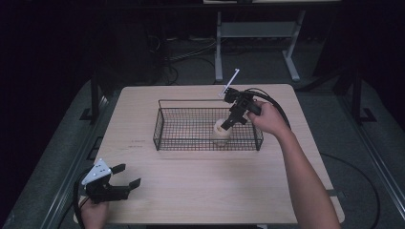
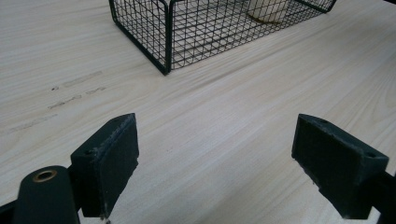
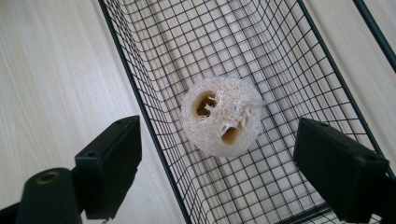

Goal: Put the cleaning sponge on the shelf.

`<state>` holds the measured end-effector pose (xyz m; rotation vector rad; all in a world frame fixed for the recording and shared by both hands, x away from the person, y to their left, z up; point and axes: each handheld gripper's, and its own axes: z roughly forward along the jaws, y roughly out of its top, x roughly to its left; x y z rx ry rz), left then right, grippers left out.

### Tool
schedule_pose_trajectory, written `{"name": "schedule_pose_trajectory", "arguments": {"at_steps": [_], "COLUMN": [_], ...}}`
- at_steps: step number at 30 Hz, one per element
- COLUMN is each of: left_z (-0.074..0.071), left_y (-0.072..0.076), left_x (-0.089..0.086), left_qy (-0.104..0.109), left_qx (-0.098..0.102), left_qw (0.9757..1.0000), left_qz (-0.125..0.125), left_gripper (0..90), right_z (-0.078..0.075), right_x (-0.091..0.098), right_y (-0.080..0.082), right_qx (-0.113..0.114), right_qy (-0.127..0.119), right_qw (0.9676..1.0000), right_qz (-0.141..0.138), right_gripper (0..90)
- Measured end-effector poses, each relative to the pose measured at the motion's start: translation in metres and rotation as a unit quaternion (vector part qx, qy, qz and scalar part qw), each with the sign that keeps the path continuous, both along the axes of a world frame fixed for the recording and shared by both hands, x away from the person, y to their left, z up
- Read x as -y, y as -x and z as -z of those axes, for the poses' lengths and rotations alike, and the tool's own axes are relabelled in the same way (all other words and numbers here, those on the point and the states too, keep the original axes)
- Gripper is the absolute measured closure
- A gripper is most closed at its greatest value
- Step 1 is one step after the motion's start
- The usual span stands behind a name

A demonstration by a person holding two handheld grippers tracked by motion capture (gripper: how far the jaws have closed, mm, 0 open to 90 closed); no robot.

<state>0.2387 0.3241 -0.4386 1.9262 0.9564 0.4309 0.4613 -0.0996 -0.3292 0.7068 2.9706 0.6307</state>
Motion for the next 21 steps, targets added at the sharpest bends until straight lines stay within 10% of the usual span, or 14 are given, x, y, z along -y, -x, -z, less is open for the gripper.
{"name": "schedule_pose_trajectory", "arguments": {"at_steps": [21], "left_z": [0.0], "left_y": [0.0], "left_x": [0.001], "left_qy": [-0.001], "left_qx": [-0.001], "left_qw": [1.0], "left_qz": [0.002], "left_gripper": [13.8], "right_z": [0.0], "right_x": [0.017], "right_y": [0.023], "right_qx": [-0.003], "right_qy": [-0.014], "right_qw": [0.9998], "right_qz": [-0.014], "right_gripper": [15.2]}}
